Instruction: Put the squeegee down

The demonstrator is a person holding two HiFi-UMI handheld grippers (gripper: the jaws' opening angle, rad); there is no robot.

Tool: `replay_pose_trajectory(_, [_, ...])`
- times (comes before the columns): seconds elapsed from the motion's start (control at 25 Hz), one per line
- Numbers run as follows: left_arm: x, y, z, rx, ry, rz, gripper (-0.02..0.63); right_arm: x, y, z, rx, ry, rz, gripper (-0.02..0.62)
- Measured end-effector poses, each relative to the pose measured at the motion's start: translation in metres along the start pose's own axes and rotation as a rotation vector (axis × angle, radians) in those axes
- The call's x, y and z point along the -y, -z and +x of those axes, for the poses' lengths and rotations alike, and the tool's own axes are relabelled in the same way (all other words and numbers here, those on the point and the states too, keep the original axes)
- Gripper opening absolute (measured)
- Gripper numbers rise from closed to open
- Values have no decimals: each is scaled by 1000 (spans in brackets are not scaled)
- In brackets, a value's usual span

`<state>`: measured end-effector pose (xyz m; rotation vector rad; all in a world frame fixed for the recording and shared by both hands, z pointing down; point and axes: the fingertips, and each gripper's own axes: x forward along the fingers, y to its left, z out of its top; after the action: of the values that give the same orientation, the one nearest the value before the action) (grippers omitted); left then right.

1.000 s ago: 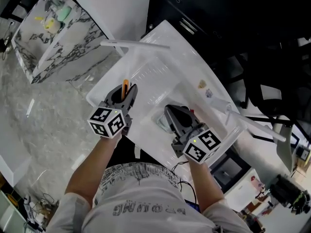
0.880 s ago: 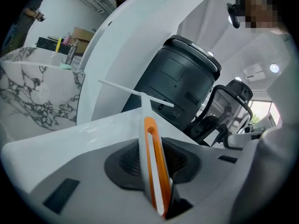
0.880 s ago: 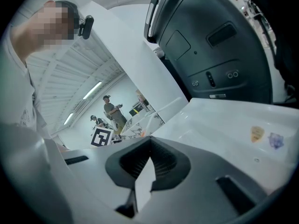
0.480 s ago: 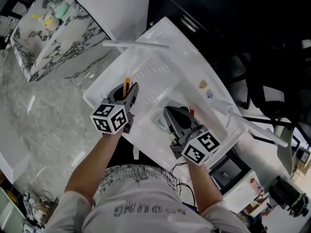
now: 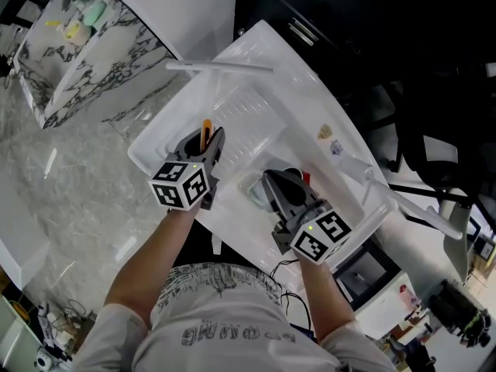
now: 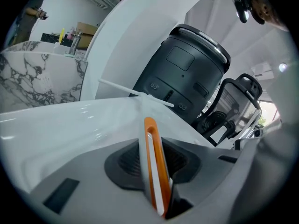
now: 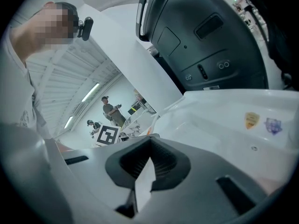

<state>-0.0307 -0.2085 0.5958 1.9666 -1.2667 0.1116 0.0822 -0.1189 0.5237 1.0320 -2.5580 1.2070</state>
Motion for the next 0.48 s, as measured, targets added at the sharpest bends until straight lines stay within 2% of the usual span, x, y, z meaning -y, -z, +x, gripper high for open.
replay_pose_trajectory(0.48, [-1, 5, 9, -11, -21, 6, 106, 10, 8, -4, -5, 10, 25, 8])
